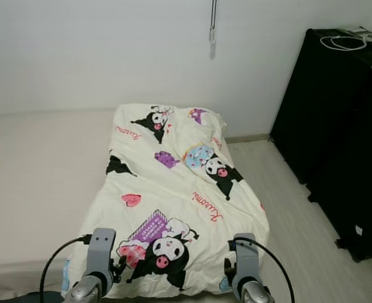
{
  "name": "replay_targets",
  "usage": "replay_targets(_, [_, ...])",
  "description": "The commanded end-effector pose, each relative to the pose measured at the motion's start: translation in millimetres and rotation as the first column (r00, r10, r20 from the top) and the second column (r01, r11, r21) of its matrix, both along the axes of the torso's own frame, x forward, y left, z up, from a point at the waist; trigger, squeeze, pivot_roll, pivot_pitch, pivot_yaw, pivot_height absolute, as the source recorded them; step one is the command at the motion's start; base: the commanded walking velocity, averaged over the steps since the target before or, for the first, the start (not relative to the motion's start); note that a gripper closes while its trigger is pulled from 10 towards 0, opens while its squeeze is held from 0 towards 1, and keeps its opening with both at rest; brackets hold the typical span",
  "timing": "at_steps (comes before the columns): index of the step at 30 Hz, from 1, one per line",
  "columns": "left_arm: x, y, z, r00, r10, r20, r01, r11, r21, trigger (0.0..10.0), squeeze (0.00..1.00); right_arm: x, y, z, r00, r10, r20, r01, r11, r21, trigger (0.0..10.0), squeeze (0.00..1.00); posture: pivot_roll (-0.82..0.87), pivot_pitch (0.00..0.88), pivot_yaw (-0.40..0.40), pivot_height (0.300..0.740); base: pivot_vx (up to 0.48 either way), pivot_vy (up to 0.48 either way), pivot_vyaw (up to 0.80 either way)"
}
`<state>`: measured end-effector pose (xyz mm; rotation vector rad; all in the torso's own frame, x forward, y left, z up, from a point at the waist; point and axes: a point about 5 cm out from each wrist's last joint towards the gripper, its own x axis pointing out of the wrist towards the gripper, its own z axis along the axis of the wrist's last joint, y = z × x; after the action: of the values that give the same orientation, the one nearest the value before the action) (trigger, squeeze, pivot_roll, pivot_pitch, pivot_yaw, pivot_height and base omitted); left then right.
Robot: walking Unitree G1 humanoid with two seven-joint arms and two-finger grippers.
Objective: Clean up the room
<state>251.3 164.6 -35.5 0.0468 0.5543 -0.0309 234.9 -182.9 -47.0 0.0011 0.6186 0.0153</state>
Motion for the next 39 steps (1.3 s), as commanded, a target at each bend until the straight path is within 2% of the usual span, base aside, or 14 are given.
replay_targets(1, [-3.1, -6.4, -3.9, 0.999, -0.037, -0.029, 0.038, 0.999, 0.007, 10.0, 0.0, -7.7, -11.0, -3.9, 0.999, -0.045, -0.022, 0.045, 0.999, 0.0, 10.0, 0.0, -0.01, 0.105, 0.013, 0.734, 0.0, 0.0, 0.0])
replay_targets(2, [-3.1, -6.4, -3.9, 0.999, -0.037, -0.029, 0.038, 0.999, 0.007, 10.0, 0.0, -7.7, -11.0, -3.9, 0.999, -0.045, -0.022, 0.045, 0.999, 0.0, 10.0, 0.0, -0.01, 0.105, 0.013, 0.734, 0.0, 0.0, 0.0])
replay_targets(5, [-1.3, -14.3, -3.4, 0.997, -0.076, -0.033, 0.076, 0.997, 0.007, 10.0, 0.0, -11.3, -26.0, -3.0, 0.999, -0.048, -0.02, 0.048, 0.998, -0.028, 10.0, 0.0, -0.04, 0.12, 0.026, 0.734, 0.0, 0.0, 0.0])
replay_targets(10, [-2.5, -10.9, -4.6, 0.995, -0.089, -0.046, 0.09, 0.996, 0.016, 10.0, 0.0, -11.7, -29.1, -2.0, 0.999, -0.029, -0.015, 0.028, 0.999, -0.041, 10.0, 0.0, -0.05, 0.119, 0.031, 0.734, 0.0, 0.0, 0.0])
replay_targets(15, [-3.8, -8.5, -5.4, 0.996, -0.075, -0.05, 0.076, 0.997, 0.012, 10.0, 0.0, -10.6, -22.4, -2.5, 1.0, -0.025, -0.011, 0.024, 0.999, -0.03, 10.0, 0.0, -0.04, 0.107, 0.043, 0.734, 0.0, 0.0, 0.0])
replay_targets(23, [-8.5, -2.2, -7.1, 0.999, 0.005, -0.037, -0.006, 1.0, -0.023, 10.0, 0.0, -13.0, -1.5, -7.4, 1.0, 0.014, -0.023, -0.014, 1.0, 0.005, 10.0, 0.0, 0.01, 0.112, -0.008, 0.734, 0.0, 0.0, 0.0])
replay_targets(24, [-10.1, 1.1, -7.3, 0.999, 0.027, -0.03, -0.028, 0.999, -0.026, 10.0, 0.0, -11.4, 4.9, -6.5, 0.999, 0.035, -0.009, -0.035, 0.999, 0.012, 10.0, 0.0, 0.03, 0.107, -0.027, 0.734, 0.0, 0.0, 0.0])
replay_targets(26, [-10.1, 1.1, -7.3, 0.999, 0.027, -0.03, -0.028, 0.999, -0.026, 10.0, 0.0, -11.4, 4.9, -6.5, 0.999, 0.035, -0.009, -0.035, 0.999, 0.012, 10.0, 0.0, 0.03, 0.107, -0.027, 0.734, 0.0, 0.0, 0.0])
replay_targets(29, [-13.7, 6.4, -7.4, 0.998, 0.056, -0.01, -0.057, 0.998, -0.032, 10.0, 0.0, -3.5, 14.6, -0.3, 0.996, 0.073, 0.043, -0.074, 0.997, 0.03, 10.0, 0.0, 0.05, 0.099, -0.044, 0.734, 0.0, 0.0, 0.0])
replay_targets(31, [-13.7, 6.4, -7.4, 0.998, 0.056, -0.01, -0.057, 0.998, -0.032, 10.0, 0.0, -3.5, 14.6, -0.3, 0.996, 0.073, 0.043, -0.074, 0.997, 0.03, 10.0, 0.0, 0.05, 0.099, -0.044, 0.734, 0.0, 0.0, 0.0])
replay_targets(32, [-14.9, 5.6, -7.9, 0.998, 0.056, -0.008, -0.057, 0.998, -0.03, 10.0, 0.0, 1.5, 13.9, 4.1, 0.994, 0.081, 0.072, -0.084, 0.996, 0.036, 10.0, 0.0, 0.04, 0.091, -0.042, 0.734, 0.0, 0.0, 0.0])
replay_targets(39, [-15.6, -10.3, -9.6, 1.0, -0.004, -0.016, 0.003, 0.999, -0.047, 10.0, 0.0, 6.9, 6.9, 10.6, 0.985, 0.14, 0.104, -0.144, 0.989, 0.03, 10.0, 0.0, 0.01, 0.089, -0.037, 0.734, 0.0, 0.0, 0.0])
